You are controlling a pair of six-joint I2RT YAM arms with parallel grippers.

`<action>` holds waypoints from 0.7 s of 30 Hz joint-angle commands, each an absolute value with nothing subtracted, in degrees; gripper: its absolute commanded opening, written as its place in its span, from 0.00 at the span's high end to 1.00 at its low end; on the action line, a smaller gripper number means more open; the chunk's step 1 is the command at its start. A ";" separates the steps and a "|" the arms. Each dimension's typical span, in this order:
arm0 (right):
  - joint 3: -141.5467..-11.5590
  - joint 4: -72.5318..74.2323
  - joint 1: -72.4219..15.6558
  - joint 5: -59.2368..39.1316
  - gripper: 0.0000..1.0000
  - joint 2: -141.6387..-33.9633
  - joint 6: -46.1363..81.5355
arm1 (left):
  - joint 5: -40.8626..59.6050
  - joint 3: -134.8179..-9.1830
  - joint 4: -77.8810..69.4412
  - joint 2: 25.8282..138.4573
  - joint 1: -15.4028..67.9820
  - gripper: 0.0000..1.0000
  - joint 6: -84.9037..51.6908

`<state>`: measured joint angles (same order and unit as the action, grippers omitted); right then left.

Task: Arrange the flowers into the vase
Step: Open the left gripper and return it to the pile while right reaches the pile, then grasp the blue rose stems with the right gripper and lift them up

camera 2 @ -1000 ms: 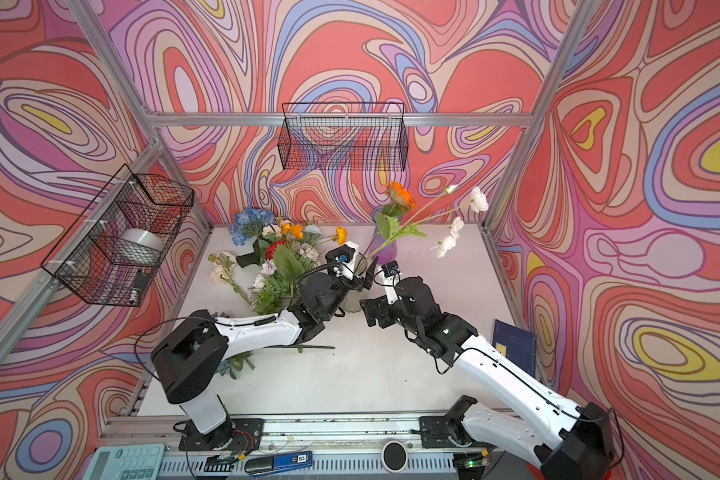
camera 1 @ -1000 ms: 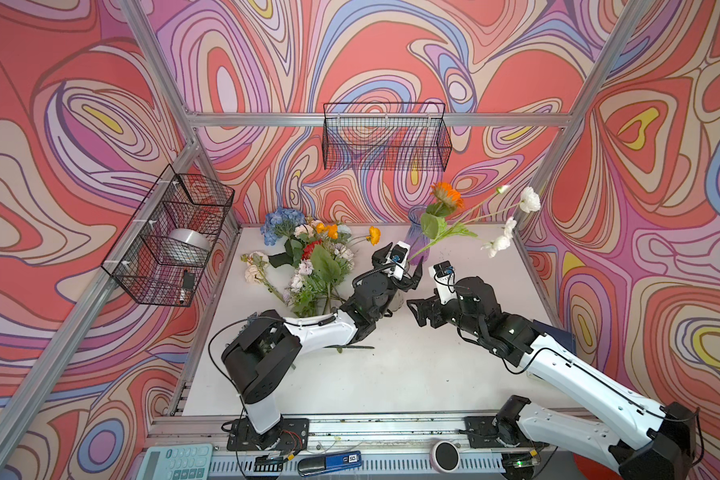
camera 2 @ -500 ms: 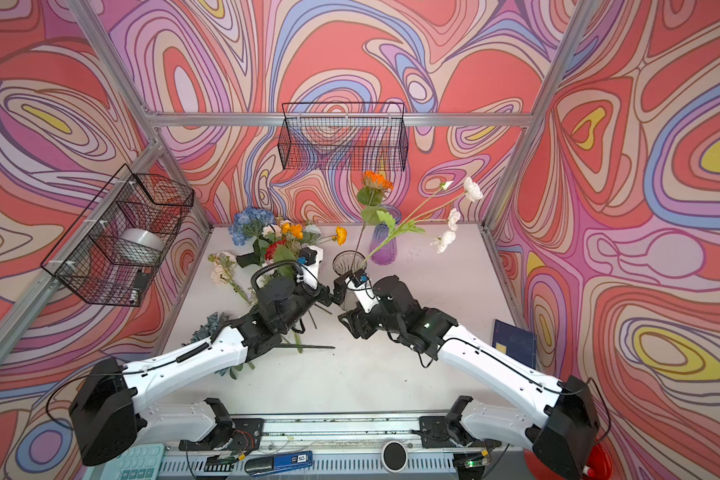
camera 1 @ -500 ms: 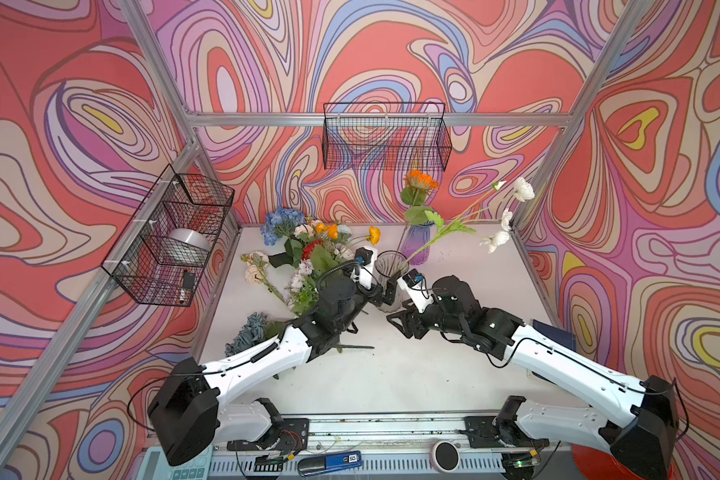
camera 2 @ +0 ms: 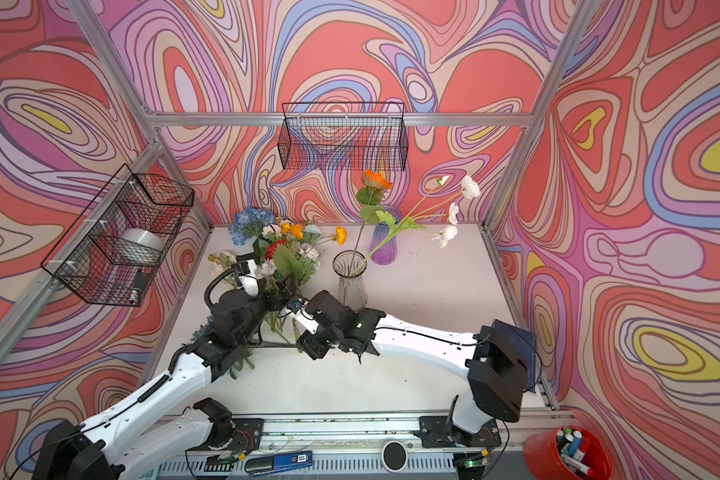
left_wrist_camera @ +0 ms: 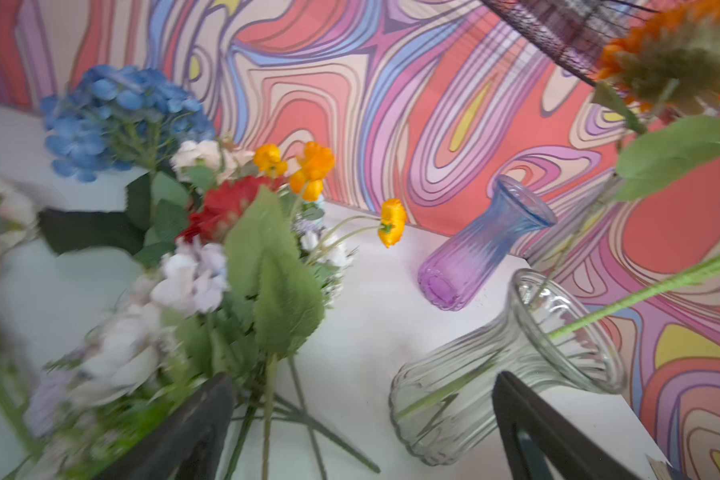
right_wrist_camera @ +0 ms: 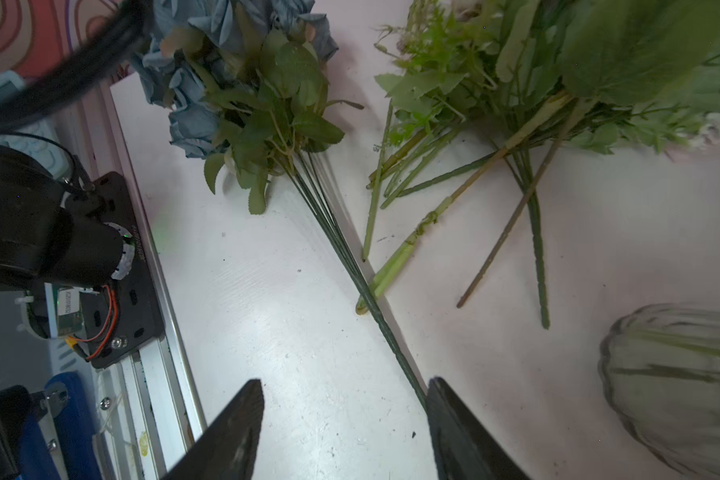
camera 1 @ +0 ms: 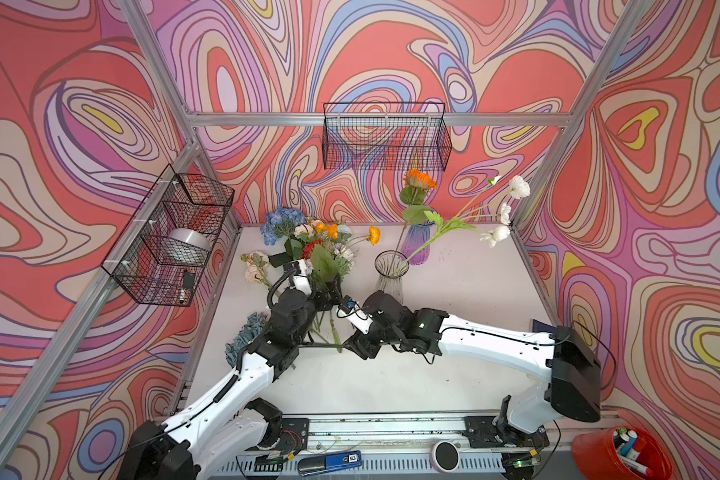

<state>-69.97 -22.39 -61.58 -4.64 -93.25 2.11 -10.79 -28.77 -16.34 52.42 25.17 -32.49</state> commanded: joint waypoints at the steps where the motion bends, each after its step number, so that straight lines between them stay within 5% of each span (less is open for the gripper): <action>1: -75.01 -24.33 -63.24 -2.57 0.35 -98.28 -2.50 | -12.06 -25.11 -10.30 47.55 20.49 0.00 -41.22; 11: -90.61 -28.83 -66.13 -0.44 0.39 -116.19 -12.75 | -2.41 -18.94 -1.69 34.71 3.52 0.00 -47.29; 21: -95.27 -21.01 -66.27 8.66 0.55 -126.70 -14.75 | 6.89 -19.31 -6.15 40.36 -1.97 0.00 -47.61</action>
